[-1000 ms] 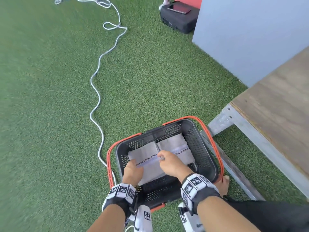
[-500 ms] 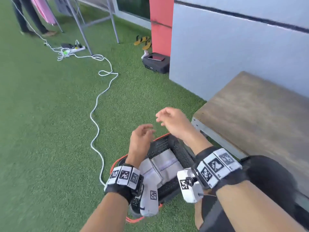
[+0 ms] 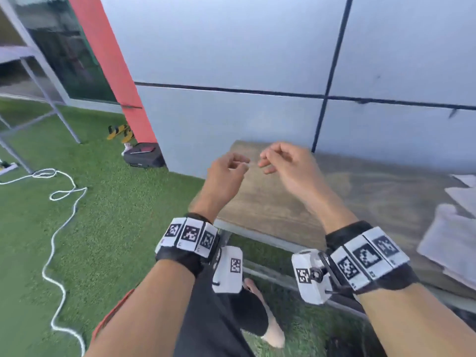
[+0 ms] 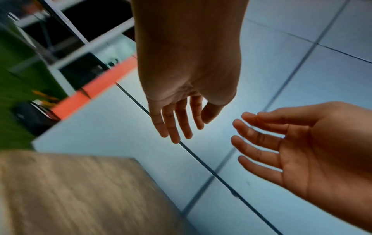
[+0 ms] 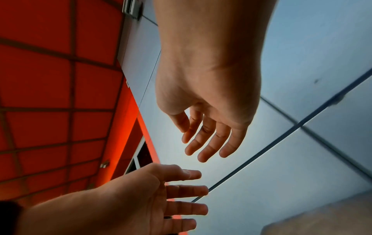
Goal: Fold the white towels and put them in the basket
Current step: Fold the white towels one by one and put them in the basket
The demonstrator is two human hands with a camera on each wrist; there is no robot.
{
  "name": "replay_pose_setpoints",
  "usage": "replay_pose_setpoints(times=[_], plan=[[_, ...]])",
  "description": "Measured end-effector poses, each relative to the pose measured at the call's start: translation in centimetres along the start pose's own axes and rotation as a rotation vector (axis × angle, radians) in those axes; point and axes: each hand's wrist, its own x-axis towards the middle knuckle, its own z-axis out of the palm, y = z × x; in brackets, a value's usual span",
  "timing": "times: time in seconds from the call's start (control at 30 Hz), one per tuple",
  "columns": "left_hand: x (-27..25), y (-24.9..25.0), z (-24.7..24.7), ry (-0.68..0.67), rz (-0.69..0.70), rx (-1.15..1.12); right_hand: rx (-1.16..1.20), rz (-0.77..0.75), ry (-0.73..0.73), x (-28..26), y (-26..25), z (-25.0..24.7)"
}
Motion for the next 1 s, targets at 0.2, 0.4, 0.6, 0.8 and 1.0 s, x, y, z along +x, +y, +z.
replay_pose_setpoints(times=[0.2,0.4,0.6,0.8,1.0], plan=[[0.5,3.8,14.3,-0.300,0.091,0.118,-0.243,0.162,0.202,-2.1,6.0,-12.3],[-0.4,4.6,25.4,-0.625,0.129,0.263,-0.491,0.526,0.341,-6.5,14.4,-22.0],[-2.0,4.0,33.1,-0.947,0.210,0.462,-0.923,0.891,0.479,-12.9,20.6,-28.0],[-4.0,2.4,38.6,-1.095,0.304,0.560,-0.941,1.027,0.373,-16.7,23.7,-31.4],[-4.2,0.7,39.7,-0.956,0.362,0.471,-0.748,0.683,0.332,-14.7,22.1,-31.7]])
